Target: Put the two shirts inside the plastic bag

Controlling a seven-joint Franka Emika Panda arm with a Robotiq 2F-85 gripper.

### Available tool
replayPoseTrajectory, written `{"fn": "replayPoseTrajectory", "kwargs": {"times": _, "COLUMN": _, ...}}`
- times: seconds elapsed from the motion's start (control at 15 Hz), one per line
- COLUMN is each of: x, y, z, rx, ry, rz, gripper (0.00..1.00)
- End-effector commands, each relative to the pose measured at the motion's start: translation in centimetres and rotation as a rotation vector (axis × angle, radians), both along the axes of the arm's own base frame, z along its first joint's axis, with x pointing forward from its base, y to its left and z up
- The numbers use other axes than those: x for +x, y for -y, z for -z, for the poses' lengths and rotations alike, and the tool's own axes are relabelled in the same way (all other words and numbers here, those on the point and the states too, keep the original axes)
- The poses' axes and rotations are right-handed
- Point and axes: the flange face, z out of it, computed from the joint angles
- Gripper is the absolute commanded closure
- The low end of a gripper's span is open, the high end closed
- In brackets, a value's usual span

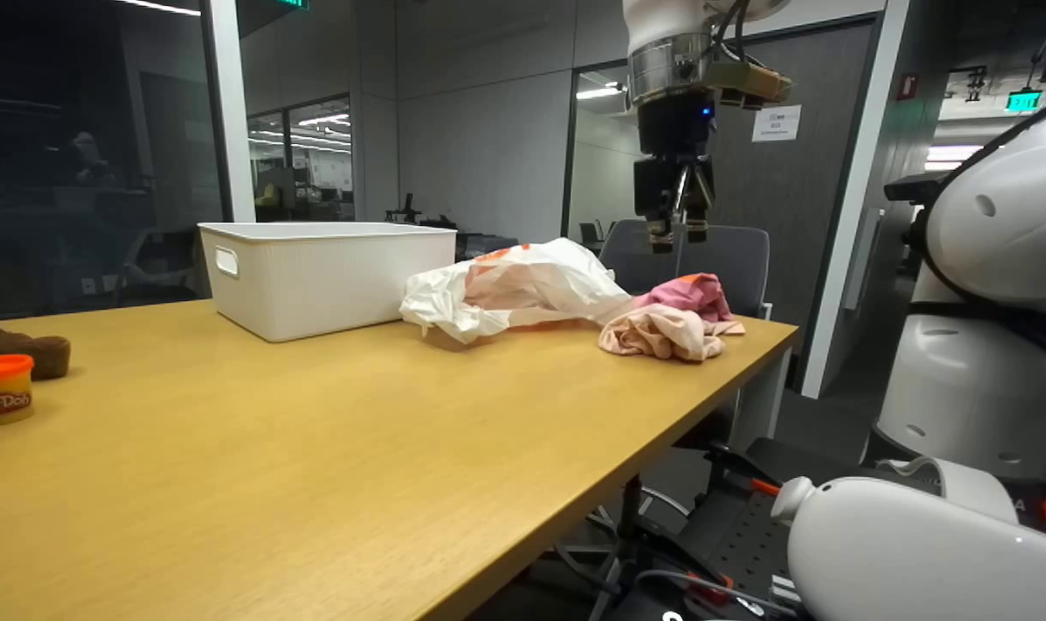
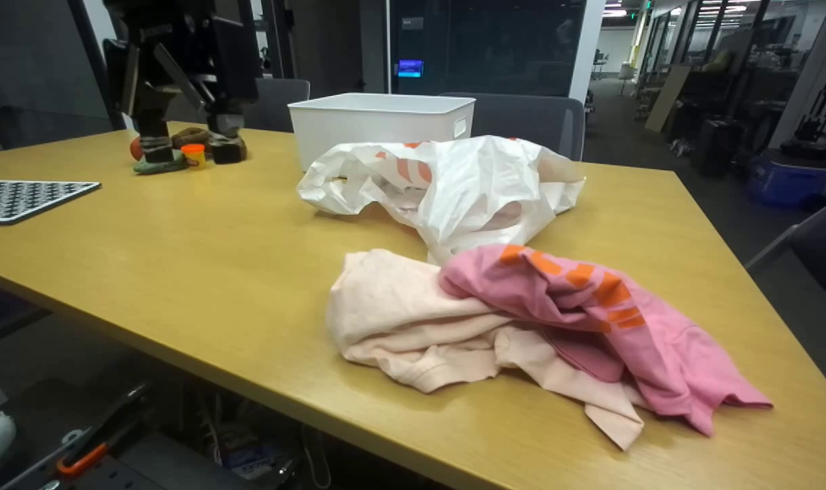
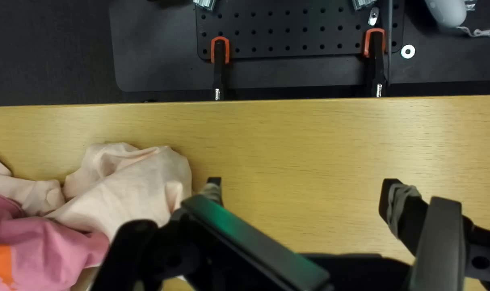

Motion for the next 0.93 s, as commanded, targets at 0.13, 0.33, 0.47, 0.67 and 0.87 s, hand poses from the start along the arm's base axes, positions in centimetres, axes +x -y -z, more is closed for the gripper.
{"fn": "replayPoseTrajectory", "kwargs": {"times": 0.13, "x": -0.1, "y": -1.1, "z": -0.4, "rx": 0.036, "ry": 0.017, "rz": -0.051, "gripper": 0.00}}
{"fn": "replayPoseTrajectory", "kwargs": {"times": 0.33, "x": 1.2, "y": -1.0, "z": 0.4, "rx": -0.100, "ry": 0.069, "rz": -0.117, "gripper": 0.00}}
{"fn": "replayPoseTrajectory", "kwargs": {"times": 0.47, "x": 2.5, "y": -0.6, "z": 0.5, "rx": -0.193, "ry": 0.107, "rz": -0.182, "gripper": 0.00}}
{"fn": "replayPoseTrajectory", "kwargs": {"times": 0.67, "x": 5.2, "y": 0.4, "z": 1.2, "rx": -0.265, "ry": 0.151, "rz": -0.260, "gripper": 0.00}}
{"fn": "replayPoseTrajectory", "kwargs": {"times": 0.87, "x": 8.8, "y": 1.9, "z": 1.9, "rx": -0.320, "ry": 0.207, "rz": -0.317, "gripper": 0.00}}
